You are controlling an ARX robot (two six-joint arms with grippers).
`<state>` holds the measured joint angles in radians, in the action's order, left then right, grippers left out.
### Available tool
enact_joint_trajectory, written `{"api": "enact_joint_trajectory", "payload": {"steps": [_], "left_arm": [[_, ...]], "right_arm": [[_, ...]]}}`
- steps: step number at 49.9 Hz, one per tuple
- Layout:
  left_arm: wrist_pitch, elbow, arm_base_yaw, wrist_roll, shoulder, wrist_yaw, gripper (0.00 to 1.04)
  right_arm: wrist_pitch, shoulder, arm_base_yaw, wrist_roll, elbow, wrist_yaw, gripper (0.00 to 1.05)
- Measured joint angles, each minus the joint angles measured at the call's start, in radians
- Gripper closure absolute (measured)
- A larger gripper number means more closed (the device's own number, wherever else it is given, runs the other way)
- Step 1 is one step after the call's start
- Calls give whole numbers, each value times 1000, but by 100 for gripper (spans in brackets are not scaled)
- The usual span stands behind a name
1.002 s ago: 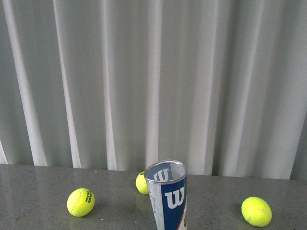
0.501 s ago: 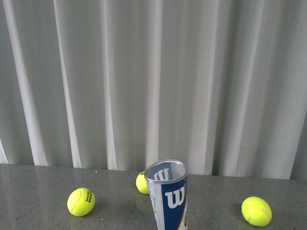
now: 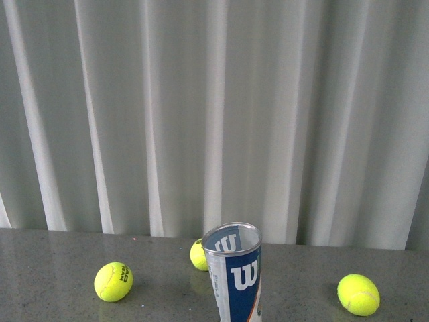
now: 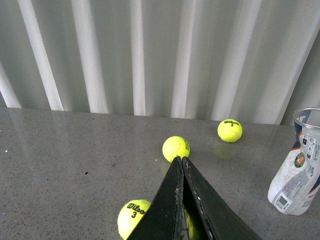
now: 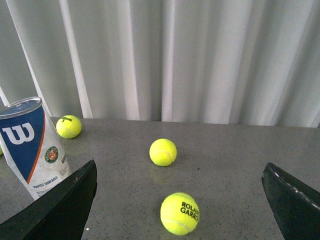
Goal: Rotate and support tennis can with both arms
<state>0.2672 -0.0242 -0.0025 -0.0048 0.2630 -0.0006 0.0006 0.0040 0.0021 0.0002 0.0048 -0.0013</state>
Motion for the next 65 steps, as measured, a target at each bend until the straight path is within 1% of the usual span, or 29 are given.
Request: {"api": "enact_joint_trajectory", "payload": {"steps": [14, 20, 29, 36, 40, 43, 45, 49, 52, 54, 57, 65], "left_arm": [[-92, 0, 0, 0, -92, 0, 101], [-255, 0, 0, 0, -223, 0, 101], [-265, 0, 0, 0, -259, 0, 101], [-265, 0, 0, 0, -259, 0, 79], [-265, 0, 0, 0, -259, 0, 58], [-265, 0, 0, 0, -259, 0, 47], [-265, 0, 0, 0, -259, 0, 36], [-265, 0, 0, 0, -259, 0, 19], [-265, 0, 0, 0, -259, 0, 8], [-265, 0, 0, 1, -259, 0, 5], [-265, 0, 0, 0, -259, 0, 7], [-265, 0, 0, 0, -259, 0, 7]], "right_arm": [[0, 0, 0, 0, 0, 0, 7], [0, 0, 0, 0, 0, 0, 7], [0, 0, 0, 0, 0, 0, 7], [0, 0, 0, 0, 0, 0, 7], [0, 0, 0, 0, 0, 0, 7], [0, 0, 0, 0, 0, 0, 7], [0, 0, 0, 0, 0, 0, 7], [0, 0, 0, 0, 0, 0, 7], [0, 0, 0, 0, 0, 0, 7], [0, 0, 0, 0, 0, 0, 7], [0, 0, 0, 0, 0, 0, 7], [0, 0, 0, 0, 0, 0, 7]]}}
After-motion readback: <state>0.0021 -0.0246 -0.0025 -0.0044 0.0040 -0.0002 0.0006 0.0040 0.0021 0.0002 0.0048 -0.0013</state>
